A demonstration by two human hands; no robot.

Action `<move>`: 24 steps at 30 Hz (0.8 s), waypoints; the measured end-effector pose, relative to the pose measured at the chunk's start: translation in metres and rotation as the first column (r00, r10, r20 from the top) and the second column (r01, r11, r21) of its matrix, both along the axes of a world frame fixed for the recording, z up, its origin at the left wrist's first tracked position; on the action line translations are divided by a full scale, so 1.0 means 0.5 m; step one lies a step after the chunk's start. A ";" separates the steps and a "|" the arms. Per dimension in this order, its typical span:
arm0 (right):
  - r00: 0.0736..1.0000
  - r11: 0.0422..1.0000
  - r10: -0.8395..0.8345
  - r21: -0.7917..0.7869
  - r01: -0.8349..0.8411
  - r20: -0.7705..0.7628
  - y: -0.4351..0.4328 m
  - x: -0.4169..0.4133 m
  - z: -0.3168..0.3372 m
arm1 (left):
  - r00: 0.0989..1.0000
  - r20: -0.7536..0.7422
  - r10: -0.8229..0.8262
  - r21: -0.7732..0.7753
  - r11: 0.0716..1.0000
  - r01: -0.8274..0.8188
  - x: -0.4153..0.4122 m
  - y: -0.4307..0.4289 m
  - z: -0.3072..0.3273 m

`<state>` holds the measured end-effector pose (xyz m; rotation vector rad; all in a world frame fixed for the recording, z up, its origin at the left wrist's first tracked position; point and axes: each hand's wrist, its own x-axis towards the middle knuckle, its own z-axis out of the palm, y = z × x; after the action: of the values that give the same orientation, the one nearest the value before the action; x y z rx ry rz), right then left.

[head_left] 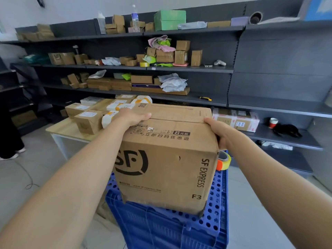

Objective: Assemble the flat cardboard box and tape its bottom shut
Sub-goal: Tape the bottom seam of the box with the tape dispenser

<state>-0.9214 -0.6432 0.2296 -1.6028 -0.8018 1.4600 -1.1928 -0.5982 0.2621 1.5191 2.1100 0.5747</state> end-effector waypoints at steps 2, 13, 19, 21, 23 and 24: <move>1.000 1.000 -0.008 0.004 0.008 0.015 -0.001 -0.004 0.000 | 1.000 -0.012 -0.001 0.003 1.000 0.001 -0.002 -0.001 -0.005; 0.998 0.999 -0.045 0.011 0.044 0.045 -0.013 -0.006 0.013 | 1.000 -0.019 -0.018 0.027 0.999 0.018 -0.004 0.001 -0.008; 0.996 0.999 -0.044 0.032 0.042 0.077 -0.012 -0.007 0.006 | 1.000 -0.016 0.016 0.056 0.998 -0.015 -0.005 -0.005 -0.014; 0.997 0.998 -0.050 0.032 0.048 0.065 -0.015 -0.008 0.006 | 0.999 0.018 0.029 0.055 0.998 -0.030 -0.008 -0.008 -0.015; 0.997 0.998 -0.052 0.035 0.050 0.060 -0.017 -0.011 0.008 | 0.998 0.058 0.033 0.051 0.998 -0.036 -0.013 -0.014 -0.015; 0.997 0.998 -0.050 0.038 0.048 0.063 -0.017 -0.012 0.008 | 0.997 0.076 0.031 0.053 0.998 -0.036 -0.015 -0.017 -0.013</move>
<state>-0.9273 -0.6515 0.2334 -1.6379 -0.8156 1.3582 -1.2004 -0.6065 0.2555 1.4700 2.0818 0.6954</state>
